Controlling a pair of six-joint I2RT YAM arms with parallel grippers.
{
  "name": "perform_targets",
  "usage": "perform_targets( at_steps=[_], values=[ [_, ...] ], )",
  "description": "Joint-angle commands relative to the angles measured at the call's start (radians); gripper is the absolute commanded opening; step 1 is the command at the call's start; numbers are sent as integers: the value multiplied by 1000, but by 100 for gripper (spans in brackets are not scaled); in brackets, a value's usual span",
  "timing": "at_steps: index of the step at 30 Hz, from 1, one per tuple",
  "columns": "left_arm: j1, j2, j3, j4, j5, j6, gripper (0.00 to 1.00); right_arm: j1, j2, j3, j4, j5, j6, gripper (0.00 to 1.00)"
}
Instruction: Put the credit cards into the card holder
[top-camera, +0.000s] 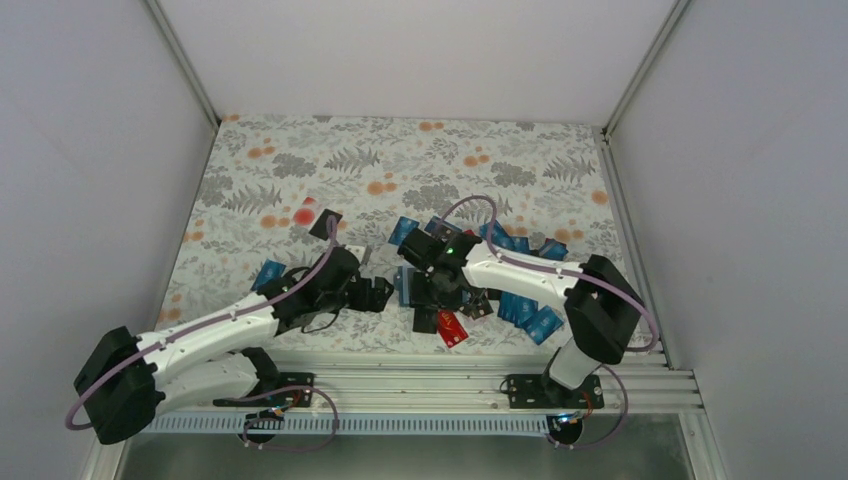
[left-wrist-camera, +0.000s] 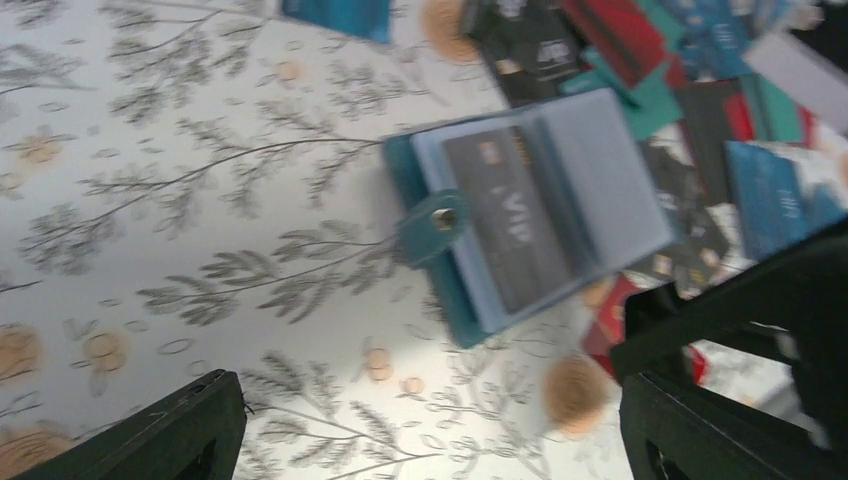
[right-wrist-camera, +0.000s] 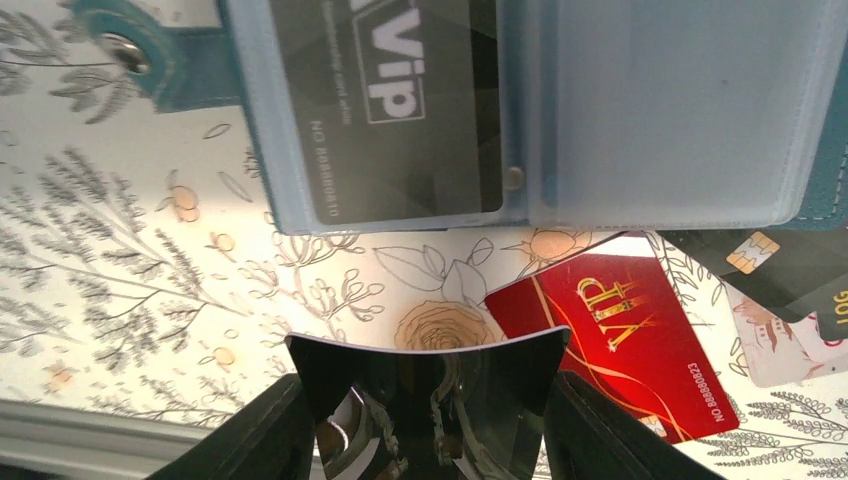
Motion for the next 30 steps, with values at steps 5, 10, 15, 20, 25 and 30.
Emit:
perform_targets(
  at_steps=[5, 10, 15, 20, 25, 30],
  values=[
    [-4, -126, -30, 169, 293, 24, 87, -34, -110, 30, 34, -3, -49, 56],
    [-3, -150, -79, 278, 396, 9, 76, -53, -156, 44, 59, -35, -78, 56],
    [-3, -174, -107, 330, 423, 6, 70, -73, -211, 38, 74, -61, -98, 55],
    [-3, -142, -103, 360, 425, -6, 63, -76, -259, 15, 109, -87, -103, 55],
    [-4, -78, -99, 430, 435, -36, 56, -76, -296, -8, 140, -101, -106, 55],
    [-3, -57, -102, 468, 404, -80, 41, -76, -317, -35, 150, -111, -111, 55]
  ],
)
